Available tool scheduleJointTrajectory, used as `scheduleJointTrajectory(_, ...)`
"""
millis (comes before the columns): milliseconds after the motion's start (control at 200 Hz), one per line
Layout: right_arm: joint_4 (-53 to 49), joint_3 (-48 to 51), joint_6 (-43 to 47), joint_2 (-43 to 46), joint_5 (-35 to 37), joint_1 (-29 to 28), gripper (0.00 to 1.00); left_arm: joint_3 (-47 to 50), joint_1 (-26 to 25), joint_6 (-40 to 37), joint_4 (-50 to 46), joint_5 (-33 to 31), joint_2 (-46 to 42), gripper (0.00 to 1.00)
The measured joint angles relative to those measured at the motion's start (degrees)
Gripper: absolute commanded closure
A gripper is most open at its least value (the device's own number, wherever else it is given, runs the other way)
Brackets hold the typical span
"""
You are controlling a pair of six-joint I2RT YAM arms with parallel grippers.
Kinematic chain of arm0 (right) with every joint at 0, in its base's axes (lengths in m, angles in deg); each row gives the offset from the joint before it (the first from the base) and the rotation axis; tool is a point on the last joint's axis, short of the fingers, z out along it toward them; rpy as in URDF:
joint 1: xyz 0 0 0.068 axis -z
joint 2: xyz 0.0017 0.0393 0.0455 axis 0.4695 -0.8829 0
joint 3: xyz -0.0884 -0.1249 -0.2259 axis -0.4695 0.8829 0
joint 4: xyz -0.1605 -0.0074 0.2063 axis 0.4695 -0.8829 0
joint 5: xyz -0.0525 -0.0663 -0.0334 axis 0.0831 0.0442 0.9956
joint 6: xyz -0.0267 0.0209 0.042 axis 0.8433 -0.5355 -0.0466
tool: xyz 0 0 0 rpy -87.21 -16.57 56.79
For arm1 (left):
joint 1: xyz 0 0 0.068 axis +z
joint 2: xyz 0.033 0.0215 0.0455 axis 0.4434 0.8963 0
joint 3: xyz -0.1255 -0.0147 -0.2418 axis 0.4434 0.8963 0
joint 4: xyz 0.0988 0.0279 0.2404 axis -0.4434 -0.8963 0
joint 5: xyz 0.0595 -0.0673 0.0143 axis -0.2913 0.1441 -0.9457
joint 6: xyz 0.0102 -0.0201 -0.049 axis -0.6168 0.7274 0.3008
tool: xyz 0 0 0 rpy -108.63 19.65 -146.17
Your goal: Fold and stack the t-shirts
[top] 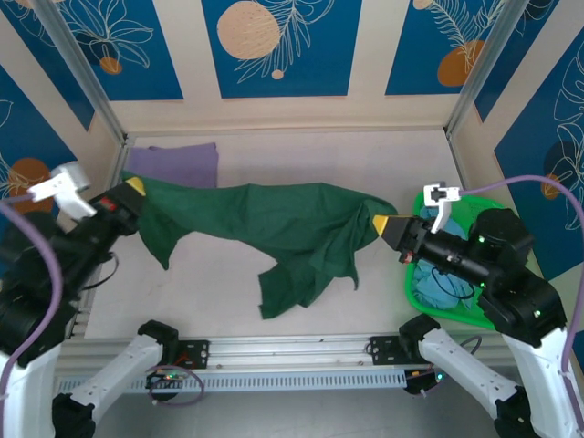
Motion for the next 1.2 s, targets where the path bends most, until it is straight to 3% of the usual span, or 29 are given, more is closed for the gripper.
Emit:
scheduleJointTrajectory(280, 0.07, -3.17, 1.49, -2.95, 6.60, 0.00, 1.00, -6.97, 0.00, 0.28, 0.00, 0.85, 3.69, 1.00)
scheduleJointTrajectory(460, 0.52, -9.46, 3.50, -18.40, 12.46, 3.15, 1.00, -4.57, 0.15, 0.55, 0.76, -4.59, 15.39, 1.00)
scheduleJointTrajectory(525, 0.98, -11.96, 3.56, -27.30, 12.33, 7.26, 0.85, -4.00, 1.68, 0.37, 1.97, -6.56, 22.53, 0.80)
scheduleJointTrajectory(565, 1.57, -13.77, 3.13, -33.44, 11.78, 10.16, 0.62, -3.96, 3.52, 0.46, 2.95, -7.06, 27.17, 0.61)
scheduleJointTrajectory(620, 1.33, -18.21, 2.71, -43.80, 11.30, 14.19, 0.40, -4.72, 7.61, 1.64, 4.24, -6.93, 35.67, 0.38)
scheduleJointTrajectory(715, -1.01, -31.54, 1.84, -65.22, 9.81, 19.89, 0.33, -12.20, 14.03, 2.19, 3.06, -5.95, 53.92, 0.20)
scheduleJointTrajectory(785, -5.16, -42.51, 1.81, -78.97, 8.59, 22.93, 0.31, -14.34, 16.06, 1.57, 3.48, -5.14, 63.54, 0.18)
scheduleJointTrajectory(840, -6.84, -44.61, 2.14, -83.52, 8.74, 24.26, 0.23, -12.35, 16.41, 1.53, 2.84, -4.33, 66.07, 0.16)
scheduleJointTrajectory(945, -6.08, -32.61, 2.40, -78.01, 8.37, 24.85, 0.21, -4.96, 14.97, 1.75, 2.67, -3.69, 62.29, 0.14)
scheduleJointTrajectory(1135, 0.39, -3.04, 1.62, -47.54, 3.58, 22.27, 0.23, 11.58, 9.51, 2.14, 6.82, -2.62, 42.45, 0.14)
scheduleJointTrajectory(1200, 2.51, 3.54, 1.40, -41.48, 3.08, 21.03, 0.26, 17.68, 7.39, 2.19, 8.74, -2.36, 37.13, 0.14)
